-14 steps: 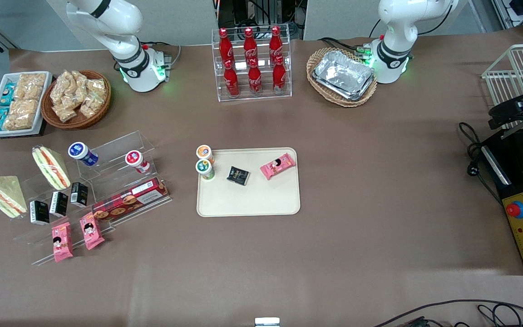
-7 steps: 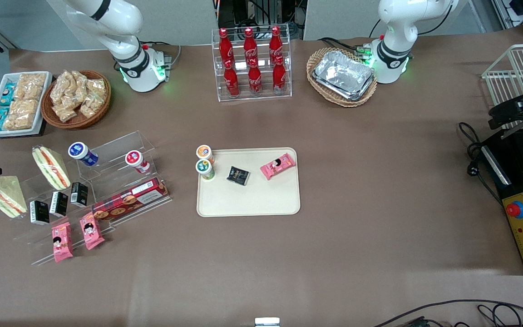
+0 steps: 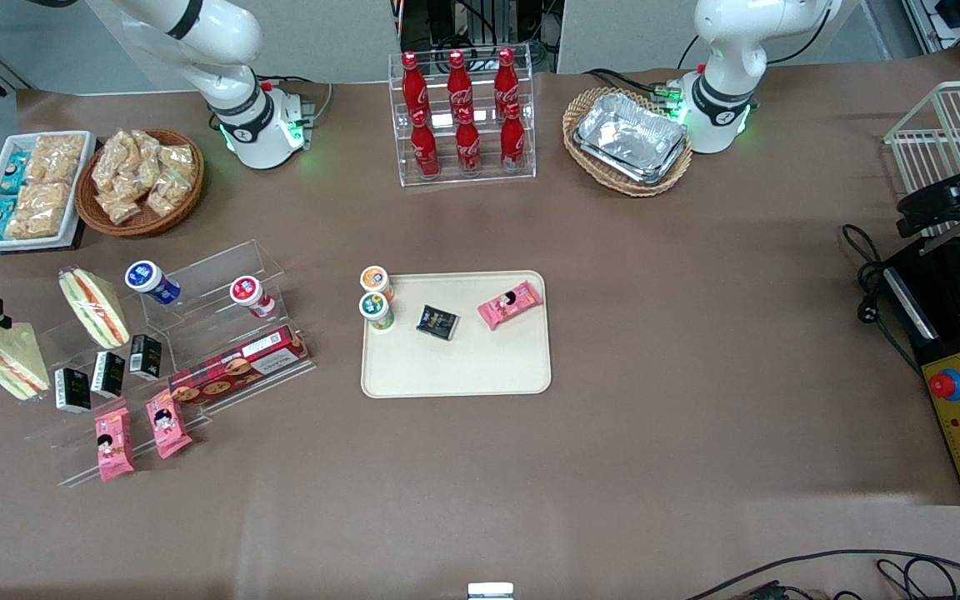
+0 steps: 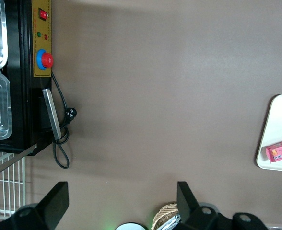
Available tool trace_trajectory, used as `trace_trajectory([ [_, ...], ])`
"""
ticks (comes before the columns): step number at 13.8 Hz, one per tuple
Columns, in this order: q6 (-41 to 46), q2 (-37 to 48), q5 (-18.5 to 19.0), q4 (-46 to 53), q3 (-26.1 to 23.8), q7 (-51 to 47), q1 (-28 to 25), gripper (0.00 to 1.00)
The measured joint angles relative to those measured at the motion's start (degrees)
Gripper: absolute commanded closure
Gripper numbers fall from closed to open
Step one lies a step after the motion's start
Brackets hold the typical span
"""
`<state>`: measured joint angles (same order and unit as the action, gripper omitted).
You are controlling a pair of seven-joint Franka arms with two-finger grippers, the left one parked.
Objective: Place sandwich on tray
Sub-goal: 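Close the right gripper on the wrapped triangle sandwich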
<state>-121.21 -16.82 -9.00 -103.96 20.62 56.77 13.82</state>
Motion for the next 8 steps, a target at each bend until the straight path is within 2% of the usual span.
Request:
trace_trajectory([
  [4,-1.01,-0.67,-1.22,0.00,-0.16,-0.01,-0.04,0.36],
  [6,-1.12,-0.74,-1.29,0.00,-0.16,-0.01,-0.04,0.44],
  [8,-1.12,-0.74,-1.30,0.00,-0.16,-0.01,-0.04,0.58],
])
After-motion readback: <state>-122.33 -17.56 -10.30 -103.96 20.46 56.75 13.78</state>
